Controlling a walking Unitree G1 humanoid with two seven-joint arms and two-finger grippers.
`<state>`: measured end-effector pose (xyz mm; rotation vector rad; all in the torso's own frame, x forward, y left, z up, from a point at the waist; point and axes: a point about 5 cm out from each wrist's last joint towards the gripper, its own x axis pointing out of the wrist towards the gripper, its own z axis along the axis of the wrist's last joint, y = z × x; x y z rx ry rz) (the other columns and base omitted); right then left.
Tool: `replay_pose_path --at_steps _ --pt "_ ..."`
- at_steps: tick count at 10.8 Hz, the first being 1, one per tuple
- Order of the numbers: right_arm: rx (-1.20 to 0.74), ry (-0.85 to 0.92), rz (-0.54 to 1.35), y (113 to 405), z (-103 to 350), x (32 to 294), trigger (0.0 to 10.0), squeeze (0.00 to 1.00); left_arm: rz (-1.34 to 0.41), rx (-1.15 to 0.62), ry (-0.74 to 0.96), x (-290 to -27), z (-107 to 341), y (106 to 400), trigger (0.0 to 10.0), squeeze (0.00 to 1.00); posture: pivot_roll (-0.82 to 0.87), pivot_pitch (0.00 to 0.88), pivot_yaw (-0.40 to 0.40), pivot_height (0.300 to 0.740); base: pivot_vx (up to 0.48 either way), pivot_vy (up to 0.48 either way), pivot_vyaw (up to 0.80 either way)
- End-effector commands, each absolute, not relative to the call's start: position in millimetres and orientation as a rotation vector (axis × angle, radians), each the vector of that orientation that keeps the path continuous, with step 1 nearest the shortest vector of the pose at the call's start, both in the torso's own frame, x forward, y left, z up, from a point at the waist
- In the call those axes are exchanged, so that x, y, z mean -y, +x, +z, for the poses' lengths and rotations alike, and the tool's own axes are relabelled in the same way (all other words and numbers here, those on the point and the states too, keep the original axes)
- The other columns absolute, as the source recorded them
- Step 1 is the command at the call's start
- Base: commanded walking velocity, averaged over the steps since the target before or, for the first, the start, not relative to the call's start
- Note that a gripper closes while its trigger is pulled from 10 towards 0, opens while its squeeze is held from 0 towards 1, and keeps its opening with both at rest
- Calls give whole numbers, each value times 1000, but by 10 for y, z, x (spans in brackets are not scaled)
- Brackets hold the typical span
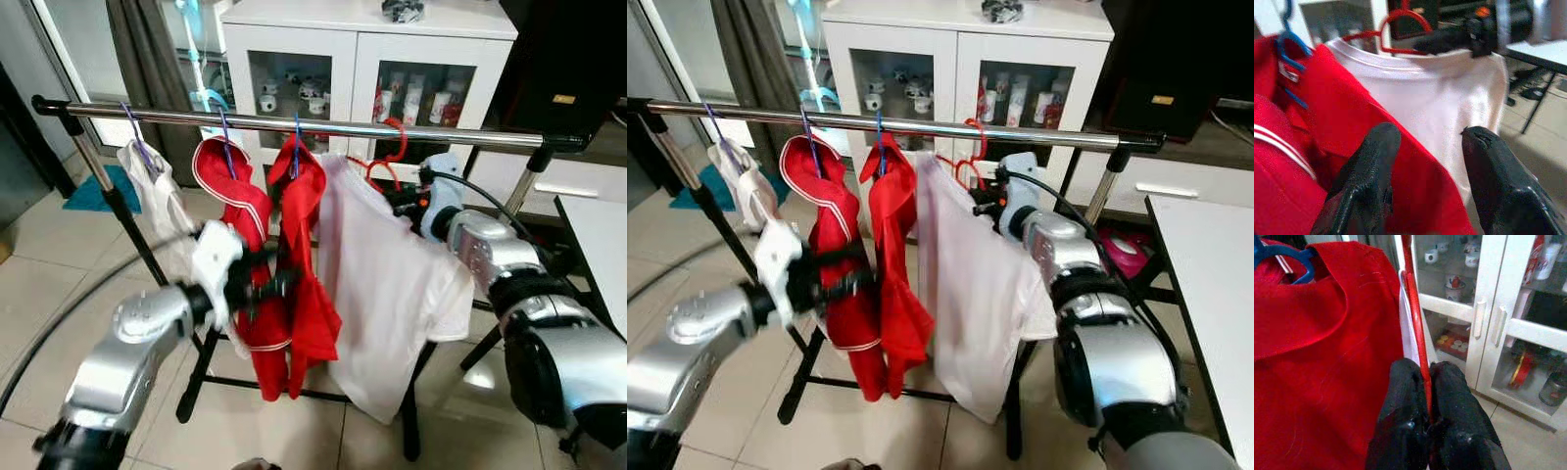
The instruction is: Hang hanger
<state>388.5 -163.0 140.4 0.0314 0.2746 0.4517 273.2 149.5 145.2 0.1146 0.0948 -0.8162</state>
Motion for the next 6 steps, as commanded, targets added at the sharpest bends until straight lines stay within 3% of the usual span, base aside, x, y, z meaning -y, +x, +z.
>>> replay_pose_path --at_steps 1,4,6 --pt "-184 23 451 3914 1563 1673 0 0 -769 -90 133 -1502 1446 2774 10000 0 -100 0 67 740 0 0 0" --pt "-9 41 405 3814 1783 1727 0 0 -648 -74 134 -1467 1393 2818 10000 0 -111 0 65 740 0 0 0" --pt "81 59 389 3598 1878 1719 0 0 -609 -85 133 -1440 1309 2776 10000 0 -116 0 61 740 0 0 0"
